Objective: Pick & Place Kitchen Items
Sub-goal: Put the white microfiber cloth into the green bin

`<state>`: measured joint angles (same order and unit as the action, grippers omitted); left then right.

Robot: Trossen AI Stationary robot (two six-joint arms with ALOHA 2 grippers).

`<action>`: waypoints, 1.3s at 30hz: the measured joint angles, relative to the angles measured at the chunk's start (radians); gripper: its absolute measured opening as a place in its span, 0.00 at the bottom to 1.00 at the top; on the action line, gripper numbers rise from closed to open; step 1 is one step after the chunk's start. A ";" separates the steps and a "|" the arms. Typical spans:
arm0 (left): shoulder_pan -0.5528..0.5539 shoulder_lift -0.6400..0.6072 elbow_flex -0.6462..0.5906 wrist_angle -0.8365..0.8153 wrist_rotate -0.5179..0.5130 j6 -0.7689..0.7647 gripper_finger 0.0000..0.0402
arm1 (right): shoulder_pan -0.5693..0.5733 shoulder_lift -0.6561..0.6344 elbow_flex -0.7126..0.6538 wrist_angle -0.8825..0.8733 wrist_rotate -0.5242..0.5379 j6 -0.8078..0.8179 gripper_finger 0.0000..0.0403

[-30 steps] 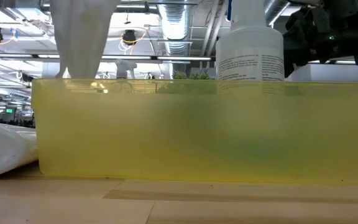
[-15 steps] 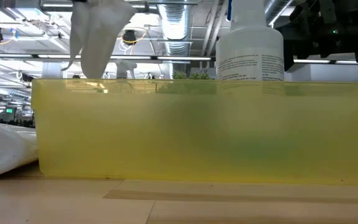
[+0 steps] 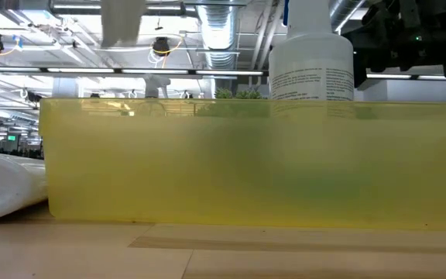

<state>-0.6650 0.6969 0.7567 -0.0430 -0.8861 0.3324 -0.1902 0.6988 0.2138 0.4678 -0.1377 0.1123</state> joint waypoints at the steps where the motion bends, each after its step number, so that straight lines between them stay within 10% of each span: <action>1: 0.007 0.005 0.000 0.053 0.049 0.049 0.02 | 0.000 0.000 0.000 0.001 -0.006 0.000 0.66; 9: 0.088 0.058 0.000 0.254 0.369 0.213 0.02 | 0.049 -0.011 0.000 0.057 -0.067 0.000 0.66; 24: 0.230 0.129 0.000 0.334 0.469 0.258 0.02 | 0.130 -0.149 0.124 0.240 -0.153 -0.244 0.66; 39: 0.360 0.138 0.000 0.404 0.630 0.270 0.02 | 0.050 0.385 0.701 -0.021 -0.295 -0.348 0.66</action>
<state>-0.3055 0.8352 0.7563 0.3607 -0.2560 0.6022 -0.1400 1.0841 0.9148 0.4467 -0.4326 -0.2360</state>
